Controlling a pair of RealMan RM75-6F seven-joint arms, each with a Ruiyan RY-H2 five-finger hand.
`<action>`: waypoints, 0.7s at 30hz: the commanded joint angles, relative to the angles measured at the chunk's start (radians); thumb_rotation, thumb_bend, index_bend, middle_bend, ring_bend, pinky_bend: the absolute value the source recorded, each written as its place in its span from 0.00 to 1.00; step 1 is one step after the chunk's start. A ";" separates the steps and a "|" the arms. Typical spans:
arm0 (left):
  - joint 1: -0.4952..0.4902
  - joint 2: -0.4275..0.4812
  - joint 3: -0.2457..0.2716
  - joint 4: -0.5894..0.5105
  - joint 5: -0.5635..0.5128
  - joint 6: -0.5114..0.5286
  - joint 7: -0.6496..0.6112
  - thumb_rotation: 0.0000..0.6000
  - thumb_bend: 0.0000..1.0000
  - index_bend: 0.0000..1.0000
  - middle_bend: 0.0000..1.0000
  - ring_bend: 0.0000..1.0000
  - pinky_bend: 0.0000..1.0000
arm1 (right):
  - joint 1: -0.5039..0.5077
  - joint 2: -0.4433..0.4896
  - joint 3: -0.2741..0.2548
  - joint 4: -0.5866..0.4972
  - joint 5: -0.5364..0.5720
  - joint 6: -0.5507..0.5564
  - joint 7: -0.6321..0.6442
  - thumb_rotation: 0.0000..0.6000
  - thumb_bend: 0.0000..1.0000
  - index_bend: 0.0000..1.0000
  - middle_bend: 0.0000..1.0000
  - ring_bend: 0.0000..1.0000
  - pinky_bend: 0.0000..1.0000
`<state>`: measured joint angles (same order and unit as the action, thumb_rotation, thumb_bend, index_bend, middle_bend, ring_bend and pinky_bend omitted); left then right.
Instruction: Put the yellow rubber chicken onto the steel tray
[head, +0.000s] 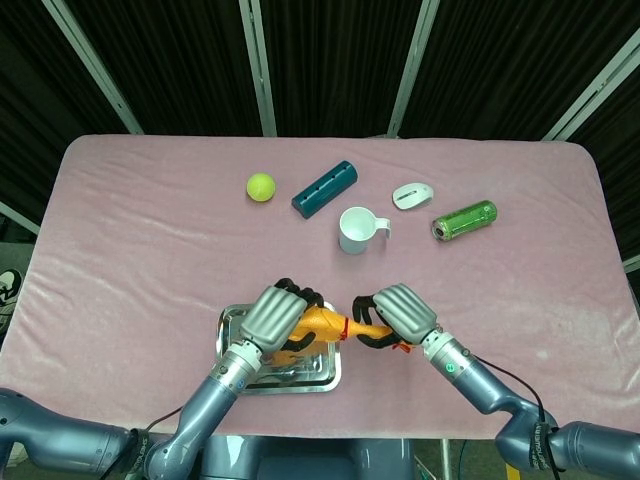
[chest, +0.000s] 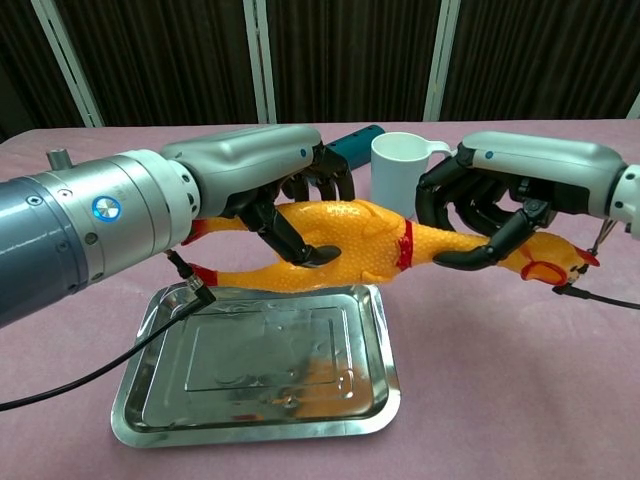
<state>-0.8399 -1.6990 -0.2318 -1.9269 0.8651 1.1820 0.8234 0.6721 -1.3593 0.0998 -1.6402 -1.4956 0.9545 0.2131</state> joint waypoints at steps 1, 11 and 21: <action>-0.002 -0.016 0.004 0.013 0.019 0.023 -0.007 1.00 0.47 0.47 0.50 0.47 0.36 | 0.001 0.000 0.000 0.000 0.001 0.001 0.003 1.00 0.78 1.00 0.78 0.76 0.88; -0.009 -0.043 0.011 0.055 0.055 0.057 -0.021 1.00 0.71 0.63 0.67 0.63 0.45 | 0.000 0.002 -0.005 -0.004 0.001 0.009 0.017 1.00 0.79 1.00 0.78 0.76 0.88; -0.006 0.009 0.026 0.015 0.037 0.030 -0.037 1.00 0.34 0.25 0.35 0.43 0.42 | 0.000 0.010 -0.004 0.001 0.009 0.013 0.022 1.00 0.79 1.00 0.78 0.76 0.88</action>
<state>-0.8462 -1.6972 -0.2084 -1.9046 0.9073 1.2178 0.7875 0.6716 -1.3499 0.0960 -1.6392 -1.4868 0.9670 0.2350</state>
